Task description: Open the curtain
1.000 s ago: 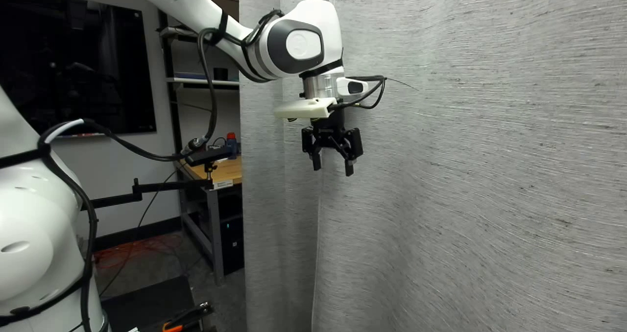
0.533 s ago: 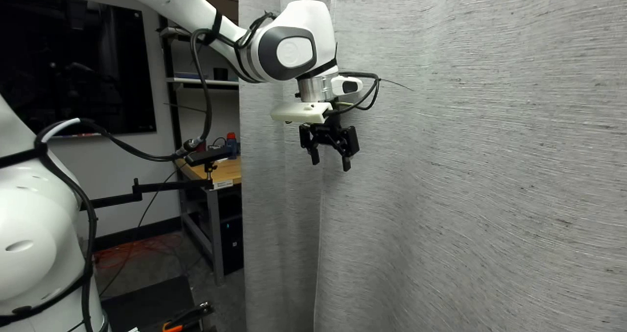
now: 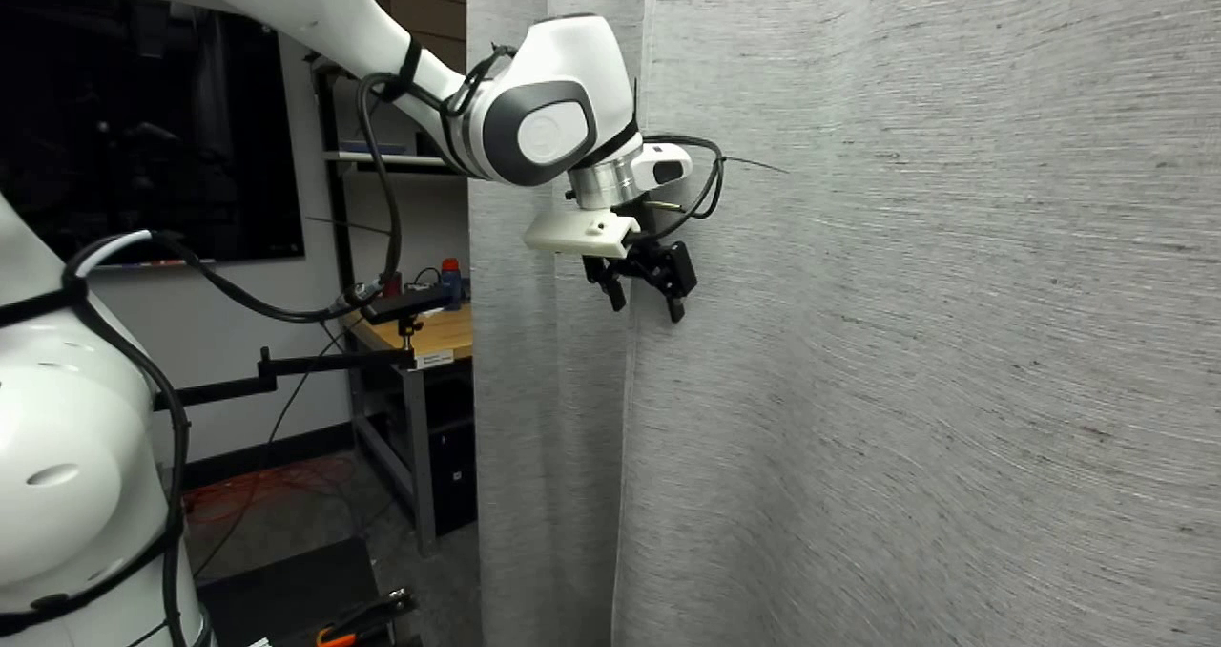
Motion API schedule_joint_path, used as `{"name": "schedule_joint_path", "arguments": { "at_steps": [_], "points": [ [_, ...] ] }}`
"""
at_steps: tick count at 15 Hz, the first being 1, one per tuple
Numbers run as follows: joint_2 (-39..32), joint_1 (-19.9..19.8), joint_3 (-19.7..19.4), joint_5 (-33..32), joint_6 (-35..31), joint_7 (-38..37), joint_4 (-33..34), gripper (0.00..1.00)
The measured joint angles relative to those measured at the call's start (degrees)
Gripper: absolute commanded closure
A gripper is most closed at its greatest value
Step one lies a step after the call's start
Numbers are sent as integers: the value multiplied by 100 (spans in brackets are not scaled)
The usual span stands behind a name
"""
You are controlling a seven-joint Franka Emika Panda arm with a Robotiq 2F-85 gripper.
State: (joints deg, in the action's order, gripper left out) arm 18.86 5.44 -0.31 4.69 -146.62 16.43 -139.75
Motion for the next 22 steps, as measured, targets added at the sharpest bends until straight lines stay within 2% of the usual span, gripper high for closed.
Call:
{"name": "schedule_joint_path", "arguments": {
  "at_steps": [2,3,4,6,7,13,15,18,22],
  "points": [
    [7,46,0,0,-581,0,-129,0],
    [6,56,-4,0,-819,0,-179,5],
    [6,59,-7,0,-1024,0,-218,27],
    [6,59,-19,-1,-1376,0,-297,32],
    [6,59,-30,-4,-1509,0,-329,39],
    [6,39,-165,-161,-1766,0,-373,87],
    [5,-16,-189,-345,-1766,0,-372,99],
    [-9,-193,-216,-698,-1762,0,-335,100],
    [-17,-663,-333,-1104,-1758,-1,-188,99]
  ]
}}
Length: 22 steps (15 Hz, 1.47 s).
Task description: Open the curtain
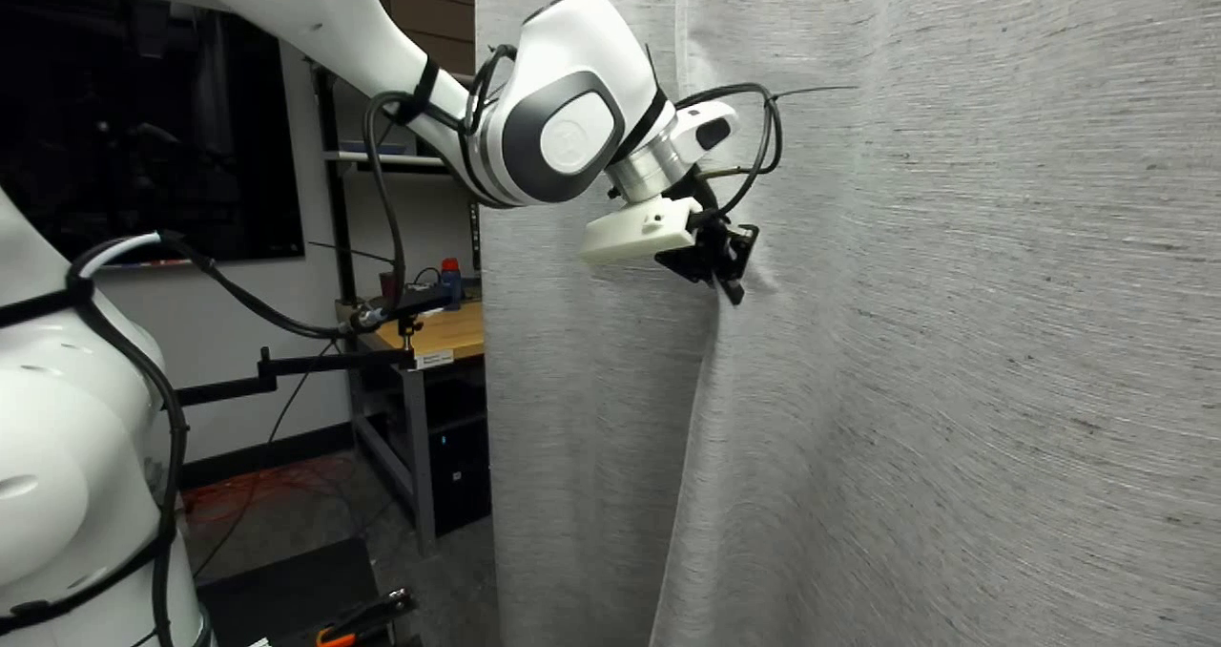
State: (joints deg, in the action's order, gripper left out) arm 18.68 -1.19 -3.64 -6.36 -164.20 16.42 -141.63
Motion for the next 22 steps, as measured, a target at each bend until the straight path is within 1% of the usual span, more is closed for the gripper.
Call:
{"name": "schedule_joint_path", "arguments": {
  "at_steps": [2,3,7,9,11,13,15,17,19,20,22],
  "points": [
    [-6,-73,-264,54,5,1,106,99],
    [-8,-69,-427,183,7,5,163,99],
    [-59,33,-1098,1159,55,85,469,99],
    [-146,213,-1501,1823,313,211,742,99],
    [-277,416,-1895,2535,758,389,1105,99],
    [-393,570,-2178,3104,1217,548,1461,99],
    [-416,555,-2196,3500,1657,608,1730,99],
    [-348,437,-2092,3497,2077,586,1935,99],
    [-249,141,-1958,3193,2405,399,2125,99],
    [-221,-30,-1958,3075,2669,304,2258,99],
    [-234,-378,-2118,3031,3321,276,2598,99]
  ]
}}
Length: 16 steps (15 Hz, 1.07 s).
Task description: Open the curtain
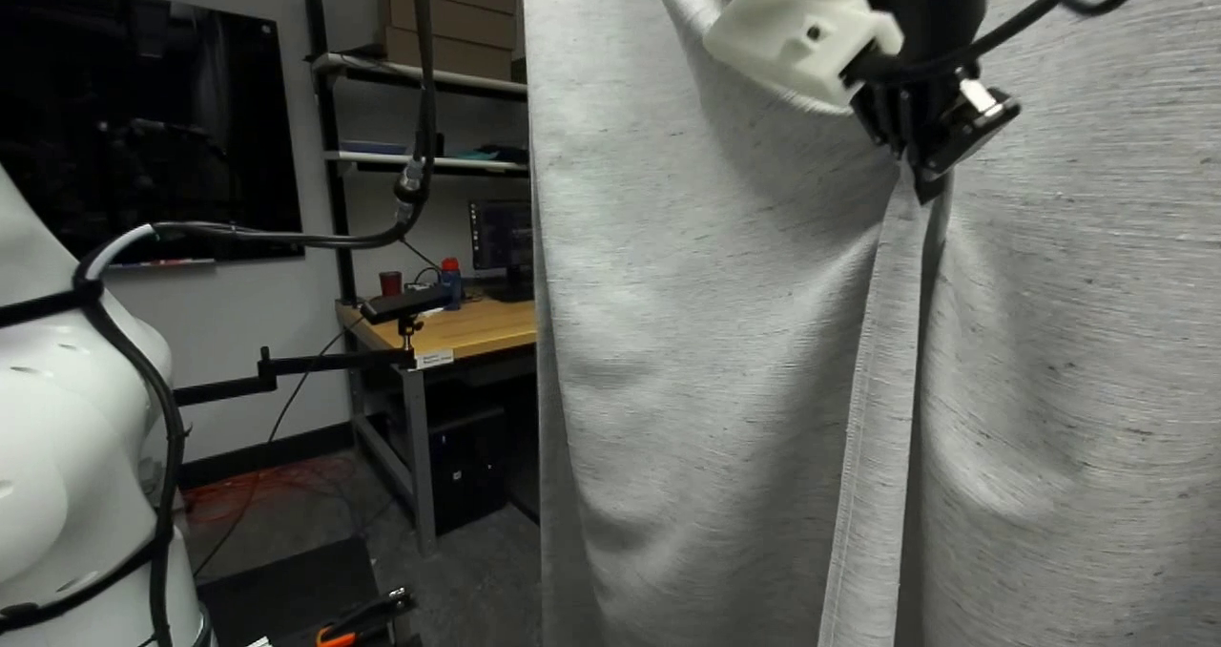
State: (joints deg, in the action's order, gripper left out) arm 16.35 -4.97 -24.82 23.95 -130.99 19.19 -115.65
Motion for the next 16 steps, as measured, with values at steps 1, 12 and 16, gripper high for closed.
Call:
{"name": "schedule_joint_path", "arguments": {
  "at_steps": [1,12,16],
  "points": [
    [-30,-144,-153,29,333,16,182,99],
    [-1568,-1491,-2161,1946,3111,173,2355,99],
    [-2546,-2449,-2370,2921,4058,172,3202,99]
  ]
}}
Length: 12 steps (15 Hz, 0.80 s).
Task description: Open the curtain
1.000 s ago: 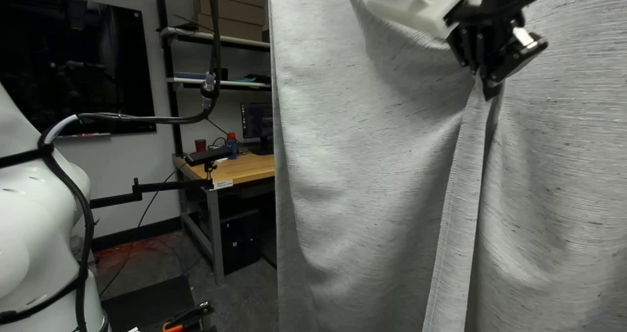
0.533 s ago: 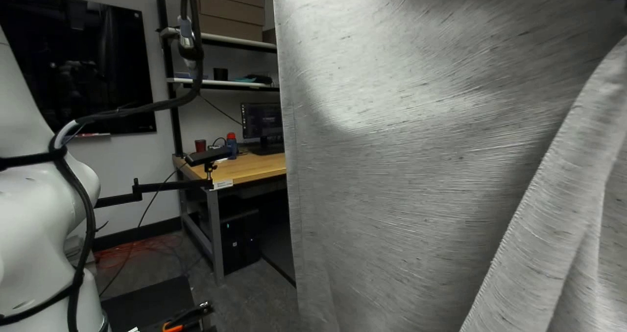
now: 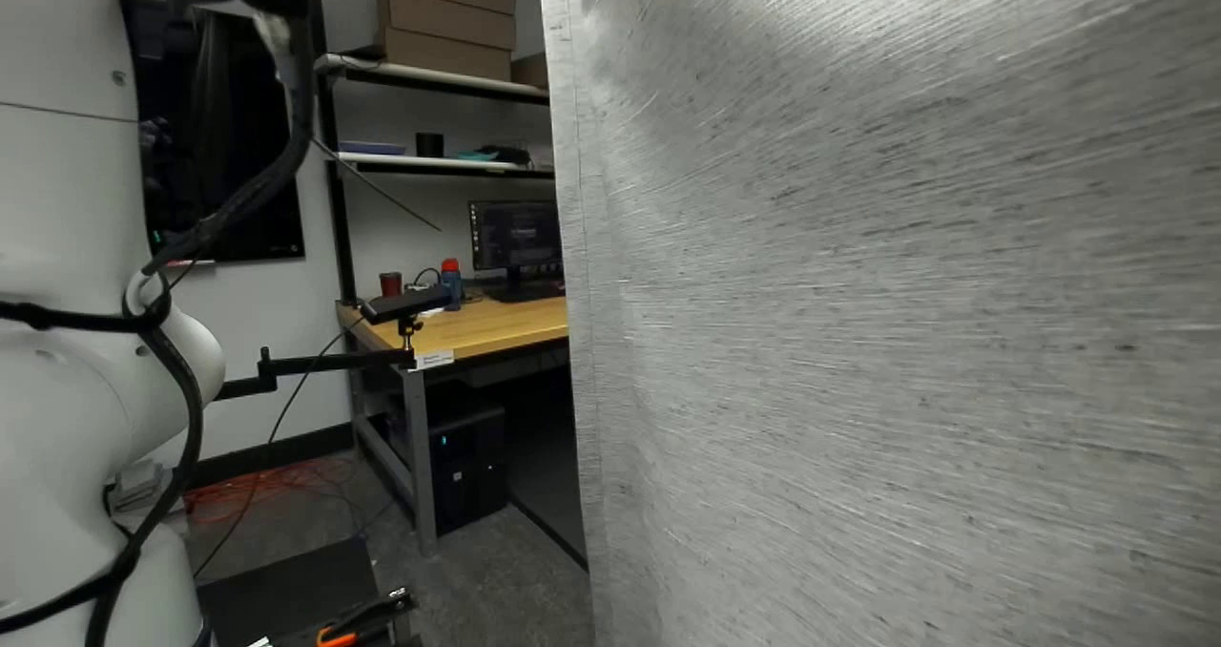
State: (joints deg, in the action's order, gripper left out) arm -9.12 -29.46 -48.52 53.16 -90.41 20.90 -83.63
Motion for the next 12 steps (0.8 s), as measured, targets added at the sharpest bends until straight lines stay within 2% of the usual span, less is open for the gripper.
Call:
{"name": "schedule_joint_path", "arguments": {
  "at_steps": [2,4,8,11,12],
  "points": [
    [-484,-537,96,376,330,-24,448,99],
    [-880,-1084,369,564,516,-105,904,99],
    [-1406,-2028,1149,574,544,-339,1742,99],
    [-1651,-2584,1725,446,527,-562,2290,99],
    [-1731,-2672,1784,437,528,-648,2453,99]
  ]
}}
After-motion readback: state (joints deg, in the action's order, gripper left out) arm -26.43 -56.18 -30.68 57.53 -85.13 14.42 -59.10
